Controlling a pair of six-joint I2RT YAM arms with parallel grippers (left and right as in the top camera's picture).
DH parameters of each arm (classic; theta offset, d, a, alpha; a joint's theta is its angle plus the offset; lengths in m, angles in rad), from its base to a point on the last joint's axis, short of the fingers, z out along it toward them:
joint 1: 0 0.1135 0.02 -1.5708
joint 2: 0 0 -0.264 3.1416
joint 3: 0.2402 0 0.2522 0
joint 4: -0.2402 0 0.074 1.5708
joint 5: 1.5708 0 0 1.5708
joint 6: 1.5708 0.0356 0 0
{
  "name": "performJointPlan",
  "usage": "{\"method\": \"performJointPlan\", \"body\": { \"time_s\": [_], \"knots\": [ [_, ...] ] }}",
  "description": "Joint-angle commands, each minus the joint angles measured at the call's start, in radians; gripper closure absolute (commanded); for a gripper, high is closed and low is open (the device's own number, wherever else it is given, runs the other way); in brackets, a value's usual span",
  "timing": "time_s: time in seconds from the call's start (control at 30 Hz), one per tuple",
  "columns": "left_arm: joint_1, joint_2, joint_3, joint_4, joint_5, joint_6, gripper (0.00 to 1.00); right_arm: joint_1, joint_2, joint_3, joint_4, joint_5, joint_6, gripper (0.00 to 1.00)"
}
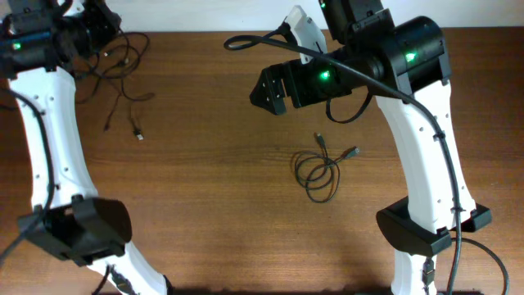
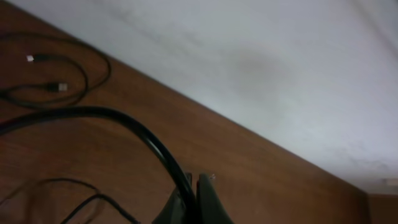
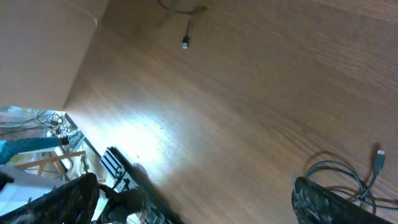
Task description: Untangle cables
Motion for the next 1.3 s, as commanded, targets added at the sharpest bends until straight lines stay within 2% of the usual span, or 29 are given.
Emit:
{"method": "performJointPlan", "body": {
  "time_s": [0.0,0.13,0.53,0.8,0.93,0.97,1.0,1.03,1.2,1.27],
  "knots": [
    [0.054,0.047,0.004,-0.003,0.032,0.042,1.00,0.002,-0.002,-0.005,-0.006,0.013,-0.016,0.02],
    [0.127,0.086,0.004,-0.011,0.031,0.088,1.00,0.002,0.000,-0.005,-0.006,0.013,-0.039,0.01],
    [0.328,0.190,0.000,-0.089,-0.004,0.089,1.00,0.002,0.004,-0.005,-0.006,0.013,-0.039,0.01],
    [0.380,0.197,0.000,-0.107,-0.430,-0.027,1.00,0.002,0.004,-0.005,-0.006,0.017,-0.039,0.02],
    [0.384,0.247,0.000,-0.106,-0.546,-0.026,0.99,0.002,0.004,-0.018,-0.006,0.017,-0.039,0.02],
    [0.386,0.267,0.000,-0.104,-0.550,-0.026,0.70,0.002,0.004,-0.024,-0.006,0.017,-0.039,0.01],
    [0.388,0.282,0.000,-0.101,-0.547,-0.027,0.31,0.002,0.004,-0.034,-0.006,0.017,-0.039,0.01],
    [0.391,0.306,0.000,-0.100,-0.542,-0.026,0.01,0.002,0.004,-0.046,-0.006,0.017,-0.039,0.01],
    [0.397,0.343,0.000,-0.103,-0.417,-0.021,0.01,0.002,0.004,-0.089,-0.006,0.062,-0.038,0.02],
    [0.393,0.343,0.000,-0.100,-0.319,0.055,0.01,0.002,0.004,-0.112,0.000,0.064,-0.038,0.02]
  ]
}}
